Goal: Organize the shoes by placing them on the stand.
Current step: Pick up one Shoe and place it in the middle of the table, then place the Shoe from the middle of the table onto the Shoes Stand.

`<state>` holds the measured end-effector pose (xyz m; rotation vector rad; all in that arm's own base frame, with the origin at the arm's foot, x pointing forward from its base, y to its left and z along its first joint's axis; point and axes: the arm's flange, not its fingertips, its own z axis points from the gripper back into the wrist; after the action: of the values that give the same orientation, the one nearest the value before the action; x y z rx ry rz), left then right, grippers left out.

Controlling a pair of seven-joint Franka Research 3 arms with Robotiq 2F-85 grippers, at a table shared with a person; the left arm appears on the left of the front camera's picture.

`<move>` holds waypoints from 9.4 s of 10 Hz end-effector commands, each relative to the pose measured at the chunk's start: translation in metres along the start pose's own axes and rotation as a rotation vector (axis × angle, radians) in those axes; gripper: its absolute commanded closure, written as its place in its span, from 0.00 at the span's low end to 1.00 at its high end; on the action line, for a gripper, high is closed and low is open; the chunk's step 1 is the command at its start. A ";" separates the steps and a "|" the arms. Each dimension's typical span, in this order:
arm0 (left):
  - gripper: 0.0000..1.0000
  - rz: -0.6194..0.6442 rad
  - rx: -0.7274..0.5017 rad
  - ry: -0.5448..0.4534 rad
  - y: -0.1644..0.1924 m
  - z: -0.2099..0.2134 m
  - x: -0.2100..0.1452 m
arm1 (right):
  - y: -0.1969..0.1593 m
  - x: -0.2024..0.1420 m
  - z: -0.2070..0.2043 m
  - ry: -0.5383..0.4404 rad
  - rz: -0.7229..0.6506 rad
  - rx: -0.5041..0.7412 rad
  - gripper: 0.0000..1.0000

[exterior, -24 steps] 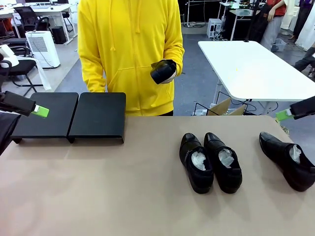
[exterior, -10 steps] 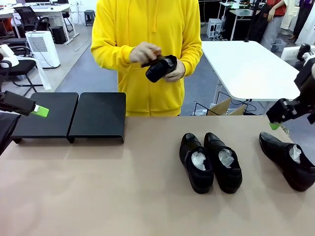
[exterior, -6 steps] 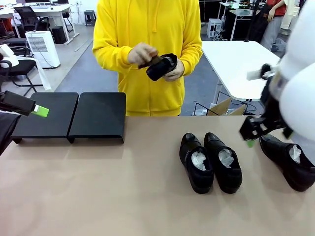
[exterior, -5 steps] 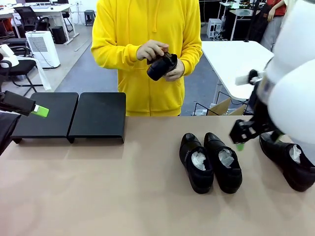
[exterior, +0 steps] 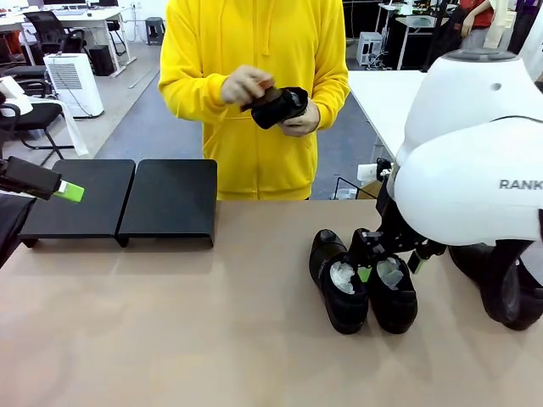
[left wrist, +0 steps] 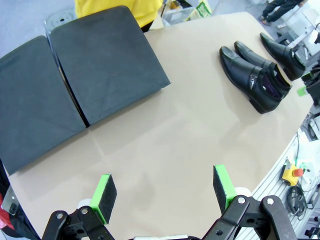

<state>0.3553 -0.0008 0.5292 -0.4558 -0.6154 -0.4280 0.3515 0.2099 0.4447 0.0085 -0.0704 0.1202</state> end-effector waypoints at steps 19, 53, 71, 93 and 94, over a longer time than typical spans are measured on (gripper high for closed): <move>0.00 -0.010 -0.018 -0.009 0.002 0.000 0.000 | 0.012 0.042 -0.053 -0.057 -0.179 0.052 0.49; 0.00 -0.010 -0.018 -0.009 0.002 0.000 0.000 | 0.134 -0.016 -0.040 -0.078 -0.066 0.172 1.00; 0.00 -0.010 -0.018 -0.009 0.002 0.000 0.000 | 0.146 -0.010 -0.076 -0.021 -0.137 0.147 0.00; 0.00 -0.161 0.117 0.182 -0.202 -0.100 0.004 | -0.027 -0.040 0.025 -0.256 -0.615 0.103 0.00; 0.00 -0.161 0.117 0.182 -0.202 -0.100 0.004 | -0.027 -0.040 0.025 -0.256 -0.615 0.103 0.00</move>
<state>0.3032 -0.2264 0.5137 -0.2408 -0.5249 -0.5279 0.3118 0.1718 0.4674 0.1243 -0.3109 -0.5320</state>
